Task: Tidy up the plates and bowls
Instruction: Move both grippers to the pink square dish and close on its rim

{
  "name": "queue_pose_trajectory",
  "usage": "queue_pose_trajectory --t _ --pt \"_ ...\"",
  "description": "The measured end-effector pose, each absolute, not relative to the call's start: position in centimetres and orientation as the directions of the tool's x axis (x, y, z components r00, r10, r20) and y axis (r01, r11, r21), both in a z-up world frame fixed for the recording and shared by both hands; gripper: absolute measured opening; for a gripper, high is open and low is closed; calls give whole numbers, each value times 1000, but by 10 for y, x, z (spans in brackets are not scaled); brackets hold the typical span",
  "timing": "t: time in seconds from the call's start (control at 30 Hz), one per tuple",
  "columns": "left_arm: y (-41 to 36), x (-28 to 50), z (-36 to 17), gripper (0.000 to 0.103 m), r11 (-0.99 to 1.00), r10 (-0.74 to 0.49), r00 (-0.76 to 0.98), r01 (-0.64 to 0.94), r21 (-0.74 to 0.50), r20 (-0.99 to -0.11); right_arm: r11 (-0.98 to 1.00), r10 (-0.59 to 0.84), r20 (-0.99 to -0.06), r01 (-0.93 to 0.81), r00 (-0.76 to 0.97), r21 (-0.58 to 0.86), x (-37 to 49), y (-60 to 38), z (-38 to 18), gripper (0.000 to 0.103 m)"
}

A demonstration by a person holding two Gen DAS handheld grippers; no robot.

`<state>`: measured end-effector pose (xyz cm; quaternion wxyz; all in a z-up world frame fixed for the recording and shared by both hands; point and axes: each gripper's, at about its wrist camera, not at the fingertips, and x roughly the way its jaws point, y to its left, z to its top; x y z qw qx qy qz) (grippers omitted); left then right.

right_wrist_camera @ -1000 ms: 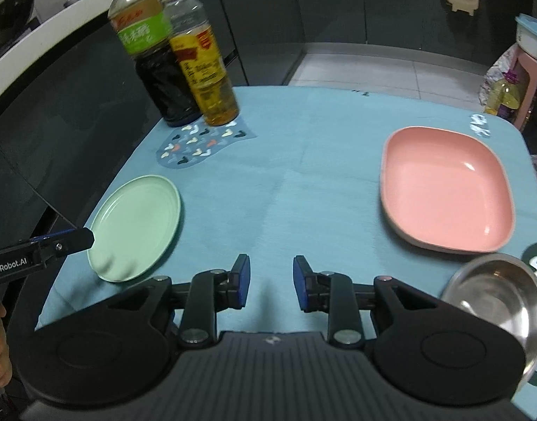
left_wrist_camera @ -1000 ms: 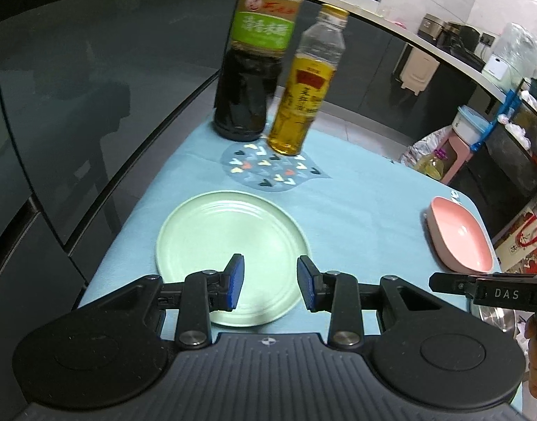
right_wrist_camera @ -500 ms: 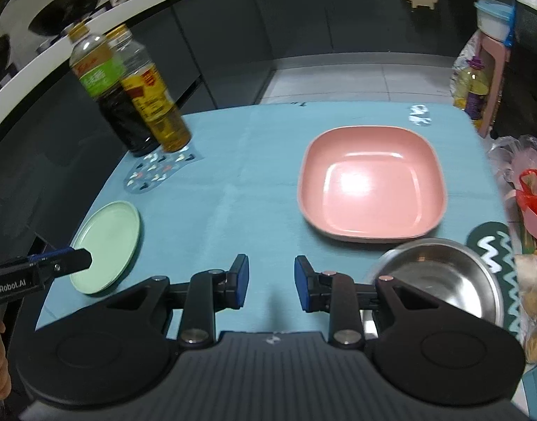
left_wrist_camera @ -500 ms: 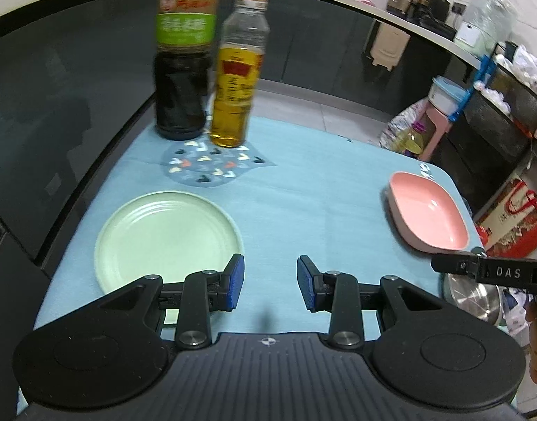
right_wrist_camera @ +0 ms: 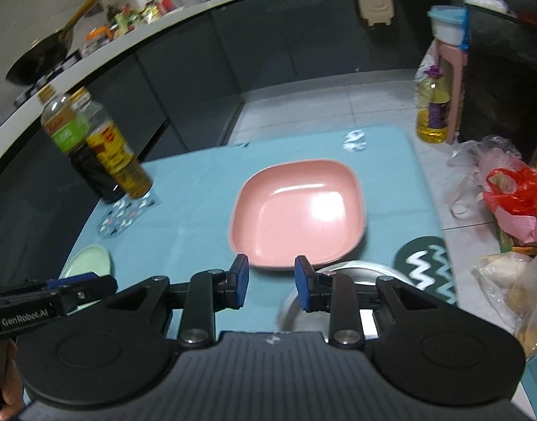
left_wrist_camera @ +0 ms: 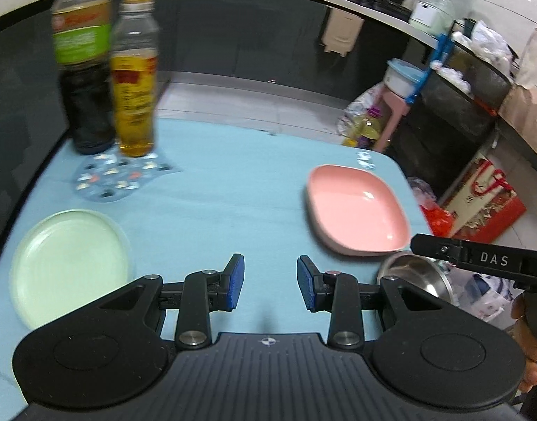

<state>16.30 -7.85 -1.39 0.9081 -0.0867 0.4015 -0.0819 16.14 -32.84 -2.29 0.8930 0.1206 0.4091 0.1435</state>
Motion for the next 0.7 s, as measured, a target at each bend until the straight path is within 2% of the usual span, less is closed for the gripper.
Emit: queue_pose_trajectory --t 0.23,0.7 --pt "-118 192 -28 31 956 -280 613 103 -276 -739 930 330 -701 -89 632 357 175 -354 -35 19" --pt "-149 240 -53 31 972 -207 619 40 -233 -757 909 341 -719 -18 605 416 206 -373 -66 19"
